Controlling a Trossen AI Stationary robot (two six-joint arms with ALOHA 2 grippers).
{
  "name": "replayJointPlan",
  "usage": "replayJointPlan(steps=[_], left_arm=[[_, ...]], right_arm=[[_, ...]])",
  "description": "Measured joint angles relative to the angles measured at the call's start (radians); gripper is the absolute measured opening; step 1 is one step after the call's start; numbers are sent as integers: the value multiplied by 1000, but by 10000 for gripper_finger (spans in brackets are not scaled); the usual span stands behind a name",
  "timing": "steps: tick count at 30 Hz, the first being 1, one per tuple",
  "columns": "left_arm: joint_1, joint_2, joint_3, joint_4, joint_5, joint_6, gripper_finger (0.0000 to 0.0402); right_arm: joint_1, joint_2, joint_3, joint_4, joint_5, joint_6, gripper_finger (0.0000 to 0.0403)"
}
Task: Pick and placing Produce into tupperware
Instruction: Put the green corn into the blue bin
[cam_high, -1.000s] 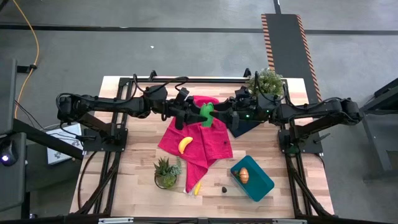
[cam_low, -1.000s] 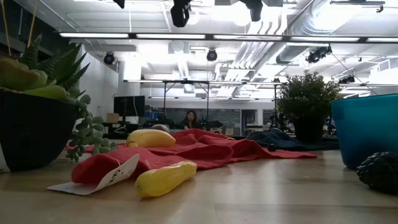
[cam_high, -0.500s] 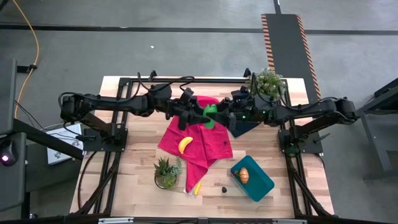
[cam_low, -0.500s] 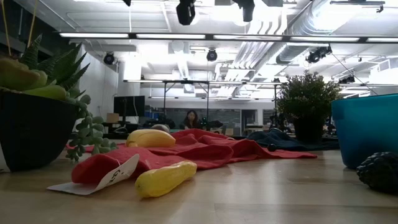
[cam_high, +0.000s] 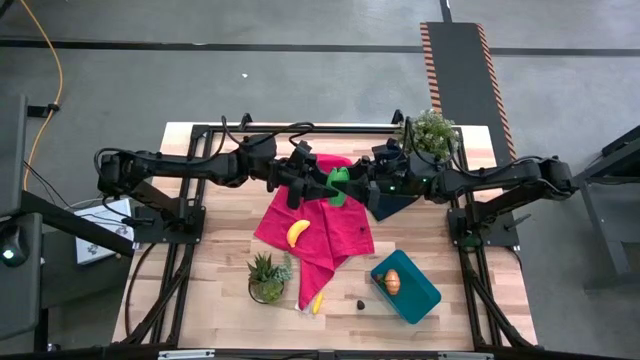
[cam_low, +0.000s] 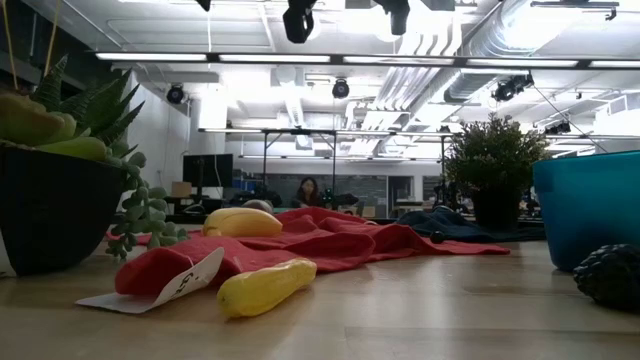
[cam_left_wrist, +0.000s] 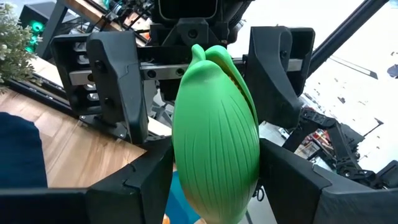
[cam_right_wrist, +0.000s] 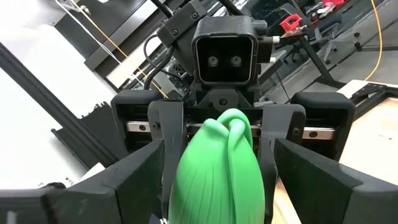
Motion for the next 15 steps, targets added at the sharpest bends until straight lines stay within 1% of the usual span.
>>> replayJointPlan(steps=[6, 15], left_arm=[[0, 0, 0, 24, -5, -4, 209], [0, 0, 0, 19, -3, -4, 209]], right_arm=[[0, 0, 0, -5, -5, 0, 285], [0, -1, 0, -3, -10, -8, 237]])
